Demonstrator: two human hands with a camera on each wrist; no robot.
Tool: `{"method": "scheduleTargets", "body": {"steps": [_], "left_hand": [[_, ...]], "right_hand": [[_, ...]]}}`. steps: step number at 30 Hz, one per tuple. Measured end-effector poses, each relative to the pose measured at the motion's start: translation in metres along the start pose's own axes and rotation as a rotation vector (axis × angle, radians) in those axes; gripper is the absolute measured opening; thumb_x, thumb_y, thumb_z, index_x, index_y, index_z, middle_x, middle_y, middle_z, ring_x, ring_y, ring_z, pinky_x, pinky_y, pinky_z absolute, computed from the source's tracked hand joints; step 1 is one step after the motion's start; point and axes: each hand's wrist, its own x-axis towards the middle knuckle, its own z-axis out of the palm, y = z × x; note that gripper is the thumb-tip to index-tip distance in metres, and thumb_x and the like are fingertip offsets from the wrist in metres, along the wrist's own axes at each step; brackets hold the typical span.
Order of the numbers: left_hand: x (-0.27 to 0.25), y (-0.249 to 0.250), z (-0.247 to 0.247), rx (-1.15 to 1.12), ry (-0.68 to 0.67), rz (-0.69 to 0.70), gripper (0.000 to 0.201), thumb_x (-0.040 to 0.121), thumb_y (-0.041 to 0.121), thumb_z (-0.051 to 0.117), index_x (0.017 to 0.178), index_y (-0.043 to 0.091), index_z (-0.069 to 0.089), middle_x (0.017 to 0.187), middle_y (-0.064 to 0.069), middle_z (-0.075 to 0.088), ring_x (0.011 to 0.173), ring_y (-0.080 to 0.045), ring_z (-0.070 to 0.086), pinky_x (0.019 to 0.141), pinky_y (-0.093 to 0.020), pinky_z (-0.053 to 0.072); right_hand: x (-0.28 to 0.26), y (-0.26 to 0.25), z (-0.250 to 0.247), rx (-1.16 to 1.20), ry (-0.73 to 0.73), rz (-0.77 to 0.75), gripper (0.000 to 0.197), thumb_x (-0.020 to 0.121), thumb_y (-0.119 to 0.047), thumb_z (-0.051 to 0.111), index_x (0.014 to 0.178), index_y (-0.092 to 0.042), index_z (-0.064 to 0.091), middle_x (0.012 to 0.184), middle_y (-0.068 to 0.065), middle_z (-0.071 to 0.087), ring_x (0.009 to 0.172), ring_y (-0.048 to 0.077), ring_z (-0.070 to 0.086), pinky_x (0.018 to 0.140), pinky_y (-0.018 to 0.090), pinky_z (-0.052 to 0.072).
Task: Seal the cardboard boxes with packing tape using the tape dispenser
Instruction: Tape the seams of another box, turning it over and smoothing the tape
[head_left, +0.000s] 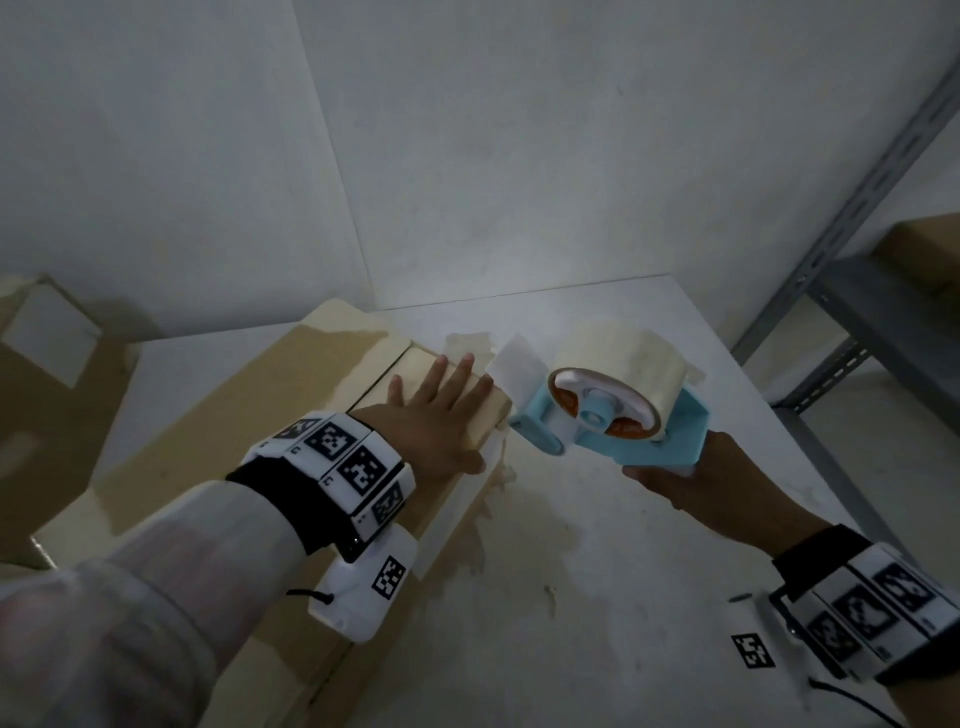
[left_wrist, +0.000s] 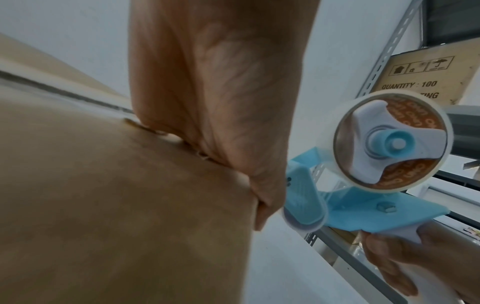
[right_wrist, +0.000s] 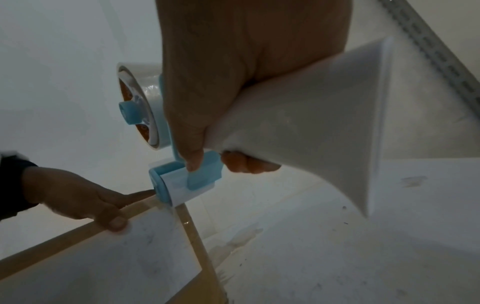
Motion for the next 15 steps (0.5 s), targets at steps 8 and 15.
{"method": "scheduleTargets", "body": {"steps": [8, 15], "left_hand": [[0.002, 0.0, 0.001, 0.005, 0.02, 0.016, 0.09, 0.088, 0.047, 0.048, 0.144, 0.028, -0.02, 0.152, 0.005, -0.03, 0.141, -0.019, -0.026, 0.113, -0.054, -0.007], [0.002, 0.0, 0.001, 0.001, 0.018, 0.014, 0.089, 0.088, 0.048, 0.047, 0.144, 0.029, -0.02, 0.152, 0.006, -0.029, 0.141, -0.018, -0.025, 0.113, -0.054, -0.005]], "right_hand": [[-0.011, 0.009, 0.002, 0.011, 0.046, -0.047, 0.033, 0.077, -0.003, 0.068, 0.07, -0.03, 0.051, 0.06, -0.036, 0.06, 0.055, -0.009, 0.059, 0.045, 0.006, 0.042], [-0.019, 0.017, 0.013, -0.012, 0.113, -0.051, 0.042, 0.072, -0.001, 0.073, 0.062, -0.032, 0.047, 0.051, -0.035, 0.057, 0.049, -0.01, 0.057, 0.043, 0.004, 0.04]]}}
